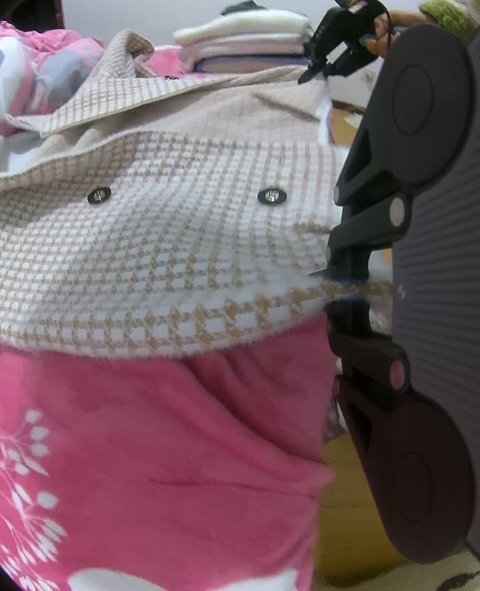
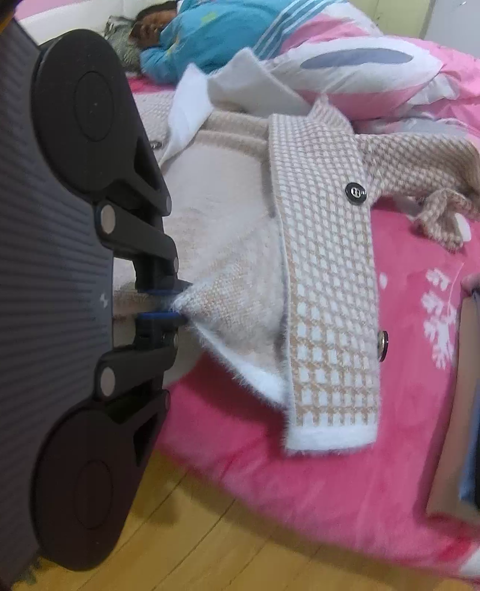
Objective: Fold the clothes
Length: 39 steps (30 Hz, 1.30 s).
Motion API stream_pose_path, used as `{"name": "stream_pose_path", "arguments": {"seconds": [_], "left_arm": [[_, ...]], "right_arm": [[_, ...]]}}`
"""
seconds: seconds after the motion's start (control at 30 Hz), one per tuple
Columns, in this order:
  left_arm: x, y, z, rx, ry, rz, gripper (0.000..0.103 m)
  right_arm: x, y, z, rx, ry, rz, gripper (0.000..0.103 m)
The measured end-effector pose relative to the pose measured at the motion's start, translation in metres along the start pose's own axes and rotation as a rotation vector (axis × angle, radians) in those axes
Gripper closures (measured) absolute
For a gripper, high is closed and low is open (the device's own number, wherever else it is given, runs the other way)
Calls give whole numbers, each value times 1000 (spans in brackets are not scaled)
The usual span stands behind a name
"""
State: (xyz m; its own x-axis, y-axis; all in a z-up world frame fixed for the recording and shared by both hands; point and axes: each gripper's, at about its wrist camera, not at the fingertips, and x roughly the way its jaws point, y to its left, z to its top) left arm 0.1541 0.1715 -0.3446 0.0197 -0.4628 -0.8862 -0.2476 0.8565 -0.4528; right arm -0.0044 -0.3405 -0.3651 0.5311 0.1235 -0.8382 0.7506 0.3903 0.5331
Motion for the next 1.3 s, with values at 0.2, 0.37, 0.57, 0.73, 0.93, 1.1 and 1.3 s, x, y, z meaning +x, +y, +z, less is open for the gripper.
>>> {"name": "stream_pose_path", "arguments": {"seconds": [0.2, 0.37, 0.57, 0.73, 0.93, 1.1, 1.3], "left_arm": [[11, 24, 10, 33, 28, 47, 86], [-12, 39, 20, 76, 6, 63, 47], [-71, 57, 31, 59, -120, 95, 43], [-98, 51, 74, 8, -284, 81, 42], [-74, 3, 154, -15, -465, 72, 42], [-63, -29, 215, 14, -605, 166, 42], [-42, -50, 292, 152, -686, 297, 35]], "right_arm": [[26, -19, 0, -13, 66, -80, 84], [13, -2, 1, -119, 109, -203, 59], [-20, 70, 6, -388, 48, -214, 59], [30, 183, 6, -723, 32, 26, 60], [143, 305, 21, -866, 72, 282, 61], [219, 361, 57, -789, 86, 338, 61], [291, 382, 72, -709, 206, 314, 61]]}}
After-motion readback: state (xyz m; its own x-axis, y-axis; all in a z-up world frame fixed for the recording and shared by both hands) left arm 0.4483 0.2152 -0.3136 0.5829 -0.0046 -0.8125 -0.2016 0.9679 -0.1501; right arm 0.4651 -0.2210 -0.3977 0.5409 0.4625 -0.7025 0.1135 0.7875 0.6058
